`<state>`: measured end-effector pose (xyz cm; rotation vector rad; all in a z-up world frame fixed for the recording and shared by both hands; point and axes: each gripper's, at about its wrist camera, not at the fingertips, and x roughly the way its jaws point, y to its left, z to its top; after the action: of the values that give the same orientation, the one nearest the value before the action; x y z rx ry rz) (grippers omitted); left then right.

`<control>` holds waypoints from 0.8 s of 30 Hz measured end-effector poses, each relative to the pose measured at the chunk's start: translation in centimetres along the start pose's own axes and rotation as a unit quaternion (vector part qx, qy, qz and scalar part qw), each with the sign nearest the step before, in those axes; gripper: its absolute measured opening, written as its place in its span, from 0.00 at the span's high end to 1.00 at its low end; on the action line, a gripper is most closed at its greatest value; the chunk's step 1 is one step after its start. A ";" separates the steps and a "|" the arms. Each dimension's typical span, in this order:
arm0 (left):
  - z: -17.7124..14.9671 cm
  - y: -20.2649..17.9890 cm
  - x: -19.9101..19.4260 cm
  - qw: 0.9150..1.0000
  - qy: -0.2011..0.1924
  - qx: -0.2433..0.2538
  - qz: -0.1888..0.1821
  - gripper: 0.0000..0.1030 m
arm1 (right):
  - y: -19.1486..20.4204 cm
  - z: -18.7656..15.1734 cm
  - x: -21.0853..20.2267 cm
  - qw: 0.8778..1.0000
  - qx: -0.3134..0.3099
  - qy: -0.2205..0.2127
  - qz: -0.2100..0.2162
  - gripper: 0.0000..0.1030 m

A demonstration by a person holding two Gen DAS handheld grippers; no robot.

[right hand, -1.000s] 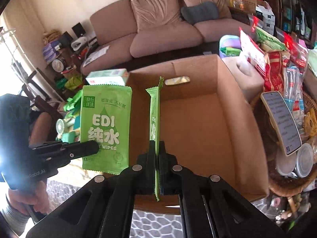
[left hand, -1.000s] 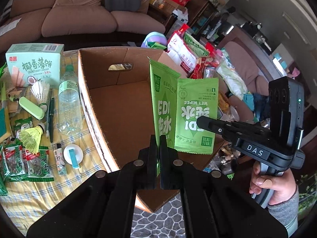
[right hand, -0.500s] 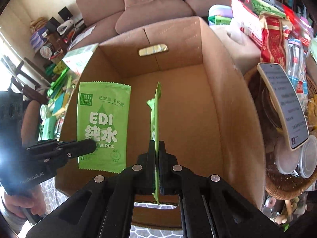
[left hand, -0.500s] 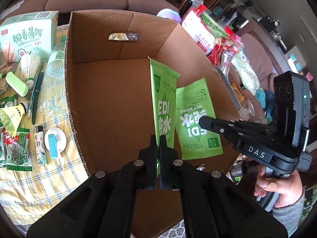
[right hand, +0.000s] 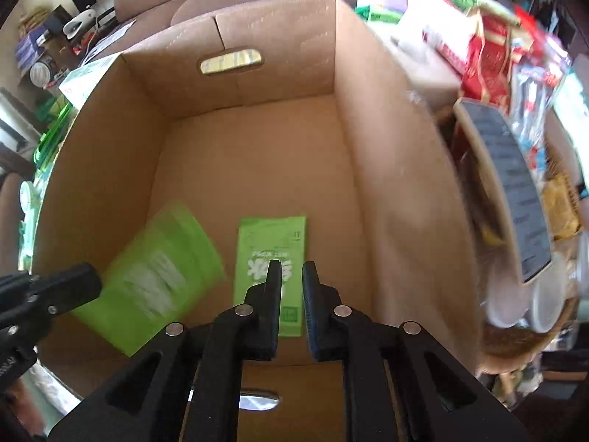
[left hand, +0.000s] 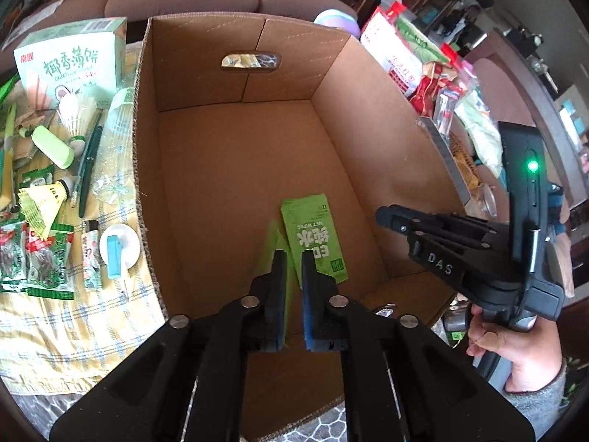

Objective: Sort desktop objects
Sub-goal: 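Open both grippers to drop the EDI packets into the box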

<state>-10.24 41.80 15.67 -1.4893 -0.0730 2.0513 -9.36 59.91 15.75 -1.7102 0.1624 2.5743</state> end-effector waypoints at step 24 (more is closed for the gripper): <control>-1.5 0.2 -6.4 0.995 -0.062 0.047 0.062 0.30 | 2.4 -1.3 -4.8 0.999 0.013 -0.042 0.005 0.29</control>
<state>-7.73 38.05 20.46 -1.3384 0.0679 2.2126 -6.53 57.50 19.87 -1.5929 0.1996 2.6343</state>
